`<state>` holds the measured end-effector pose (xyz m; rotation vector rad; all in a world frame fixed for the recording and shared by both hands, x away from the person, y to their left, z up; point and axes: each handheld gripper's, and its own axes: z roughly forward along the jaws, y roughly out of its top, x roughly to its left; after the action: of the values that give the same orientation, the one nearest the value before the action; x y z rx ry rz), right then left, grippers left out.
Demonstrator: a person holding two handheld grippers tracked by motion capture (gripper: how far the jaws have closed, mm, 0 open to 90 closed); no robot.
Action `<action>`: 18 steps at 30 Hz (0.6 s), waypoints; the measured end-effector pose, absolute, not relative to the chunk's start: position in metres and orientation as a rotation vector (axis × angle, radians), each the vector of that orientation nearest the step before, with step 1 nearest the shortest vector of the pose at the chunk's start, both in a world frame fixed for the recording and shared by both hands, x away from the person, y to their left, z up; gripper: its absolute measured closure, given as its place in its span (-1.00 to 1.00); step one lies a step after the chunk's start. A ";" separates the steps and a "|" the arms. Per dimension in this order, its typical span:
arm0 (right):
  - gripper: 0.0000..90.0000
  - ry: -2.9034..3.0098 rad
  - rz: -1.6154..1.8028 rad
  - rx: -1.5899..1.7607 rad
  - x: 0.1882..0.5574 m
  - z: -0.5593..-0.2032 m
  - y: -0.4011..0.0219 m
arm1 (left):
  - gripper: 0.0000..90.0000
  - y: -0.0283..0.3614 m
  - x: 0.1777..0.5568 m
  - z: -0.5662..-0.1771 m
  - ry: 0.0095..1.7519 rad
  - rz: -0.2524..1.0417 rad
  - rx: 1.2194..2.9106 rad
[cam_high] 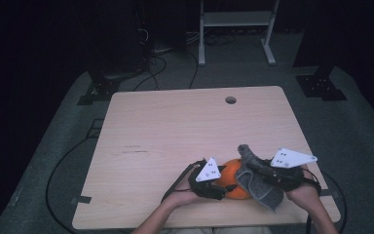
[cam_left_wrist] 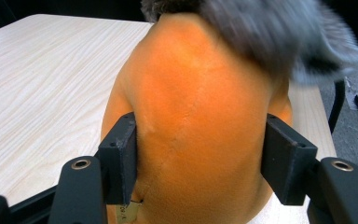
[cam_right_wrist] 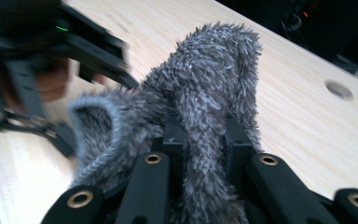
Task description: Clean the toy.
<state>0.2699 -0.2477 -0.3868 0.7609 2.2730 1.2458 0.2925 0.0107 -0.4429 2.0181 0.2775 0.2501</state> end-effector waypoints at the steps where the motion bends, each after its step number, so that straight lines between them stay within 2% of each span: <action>1: 0.67 2.270 1.187 0.787 0.272 -0.390 -0.254 | -0.19 0.011 0.293 -0.443 0.274 0.253 2.020; 5: 0.67 2.258 1.226 0.813 0.269 -0.385 -0.263 | -0.19 0.008 0.292 -0.442 0.257 0.264 2.025; 10: 0.66 2.298 1.318 0.654 0.256 -0.366 -0.229 | -0.20 0.005 0.286 -0.442 0.202 0.301 2.050; 13: 0.66 2.326 1.236 0.621 0.258 -0.372 -0.216 | -0.20 0.005 0.285 -0.443 0.213 0.306 2.044; 18: 0.67 2.284 1.256 0.788 0.273 -0.387 -0.249 | -0.20 0.005 0.286 -0.443 0.229 0.293 2.028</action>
<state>0.2727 -0.2491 -0.3875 0.7883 2.2839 1.2555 0.2860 0.0051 -0.4430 2.0282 0.2291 0.2927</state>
